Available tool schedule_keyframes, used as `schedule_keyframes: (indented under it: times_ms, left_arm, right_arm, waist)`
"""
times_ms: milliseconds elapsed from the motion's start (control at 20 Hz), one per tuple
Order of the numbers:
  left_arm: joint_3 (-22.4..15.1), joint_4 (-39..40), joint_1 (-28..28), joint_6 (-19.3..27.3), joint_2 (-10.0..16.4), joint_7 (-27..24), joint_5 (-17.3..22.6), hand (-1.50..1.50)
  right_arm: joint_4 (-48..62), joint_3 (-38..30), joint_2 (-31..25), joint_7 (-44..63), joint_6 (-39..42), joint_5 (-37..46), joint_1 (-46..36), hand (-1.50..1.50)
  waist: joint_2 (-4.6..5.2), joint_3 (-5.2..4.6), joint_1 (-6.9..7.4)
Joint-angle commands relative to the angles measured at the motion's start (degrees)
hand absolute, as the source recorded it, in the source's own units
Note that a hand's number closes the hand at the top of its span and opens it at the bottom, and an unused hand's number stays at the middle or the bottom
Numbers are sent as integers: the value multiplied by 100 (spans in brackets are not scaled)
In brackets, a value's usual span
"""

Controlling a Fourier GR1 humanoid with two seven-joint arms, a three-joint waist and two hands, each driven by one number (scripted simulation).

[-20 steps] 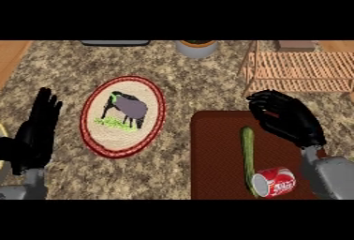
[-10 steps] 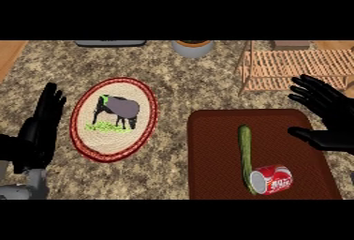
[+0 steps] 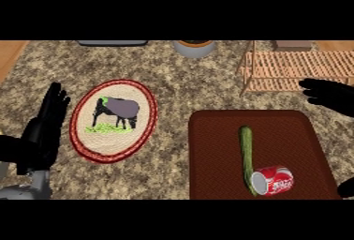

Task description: Pick the can from the tray and place it in the tiered shelf

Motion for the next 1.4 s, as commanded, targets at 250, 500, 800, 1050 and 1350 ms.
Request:
schedule_keyframes:
  times_ms: [250,500,800,1050,1350]
  left_arm:
    - [55,-4,-82,-200,24,54,91,0]
    - [9,97,-499,99,-183,316,-237,0]
    - [-80,38,-250,81,-362,169,-283,0]
    - [-123,42,-27,50,-410,-16,-376,0]
    - [187,-35,5,-188,-251,157,-355,0]
  right_arm:
    - [-1190,1132,-980,1487,604,1168,-710,-150]
    - [-1118,1754,-405,2354,379,1505,-1132,-150]
    - [-1372,2393,-516,2644,528,2299,-1077,-150]
    - [-1067,3091,-640,2551,738,3078,-928,-150]
    - [-848,3054,-42,2344,624,3757,-489,-150]
  waist:
    - [28,-4,110]
    - [39,9,65]
    - [29,7,27]
    - [38,8,39]
    - [32,13,25]
